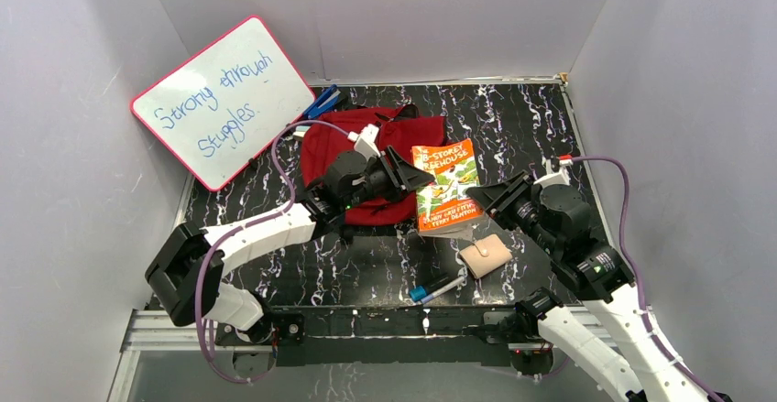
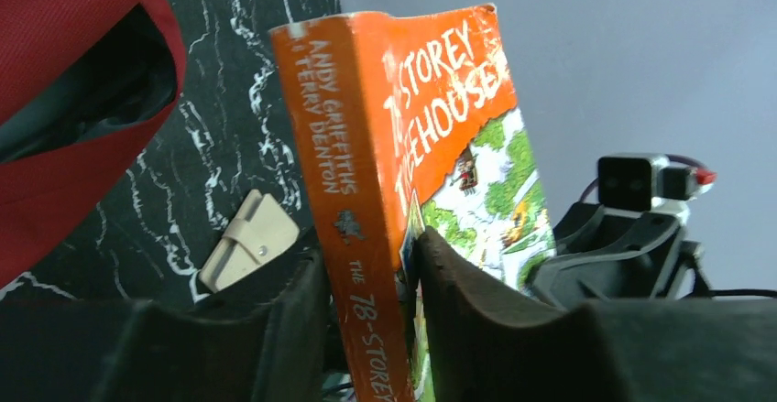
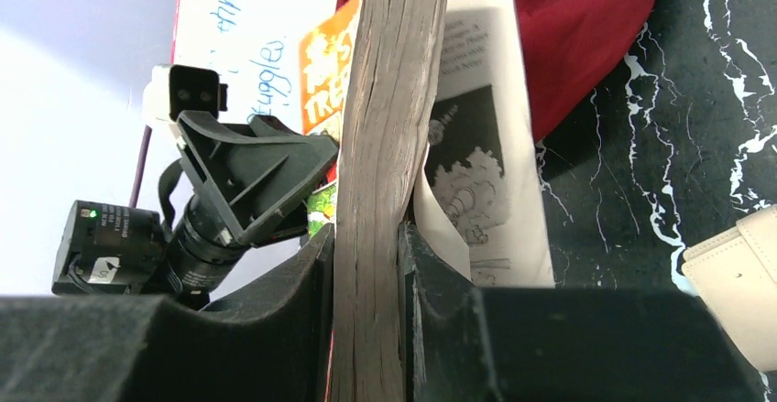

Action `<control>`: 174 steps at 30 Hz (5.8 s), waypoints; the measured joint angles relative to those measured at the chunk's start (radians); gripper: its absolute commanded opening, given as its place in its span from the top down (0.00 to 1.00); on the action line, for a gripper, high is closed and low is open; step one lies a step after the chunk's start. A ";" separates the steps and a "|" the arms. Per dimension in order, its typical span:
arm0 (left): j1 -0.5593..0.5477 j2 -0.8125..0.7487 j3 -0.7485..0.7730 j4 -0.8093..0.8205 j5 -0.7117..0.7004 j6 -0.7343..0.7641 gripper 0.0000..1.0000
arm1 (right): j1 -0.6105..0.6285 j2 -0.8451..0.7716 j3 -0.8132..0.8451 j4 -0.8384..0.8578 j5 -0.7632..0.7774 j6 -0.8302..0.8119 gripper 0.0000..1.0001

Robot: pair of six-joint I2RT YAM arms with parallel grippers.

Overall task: Pack the student bag
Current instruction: Pick up the book from the center of the board.

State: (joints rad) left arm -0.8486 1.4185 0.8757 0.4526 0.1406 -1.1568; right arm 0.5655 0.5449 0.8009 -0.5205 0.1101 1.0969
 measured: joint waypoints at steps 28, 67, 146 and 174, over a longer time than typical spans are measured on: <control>0.063 -0.010 0.001 -0.045 0.047 0.046 1.00 | 0.004 0.012 0.053 -0.175 0.202 -0.182 0.01; 0.226 -0.055 0.170 0.394 -0.212 0.111 1.00 | 0.004 0.480 -0.084 1.193 -0.225 0.034 0.01; 0.291 -0.350 0.364 -0.197 0.781 0.776 0.31 | 0.004 0.162 0.603 0.023 -0.689 -0.869 1.00; 0.310 -0.307 0.376 0.131 0.994 0.492 1.00 | 0.004 0.174 0.528 0.127 -0.811 -0.884 0.86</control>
State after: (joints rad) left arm -0.5388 1.1118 1.2514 0.5838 1.1343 -0.6651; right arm 0.5697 0.7193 1.3293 -0.3935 -0.7006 0.2131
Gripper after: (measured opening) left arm 0.262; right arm 0.351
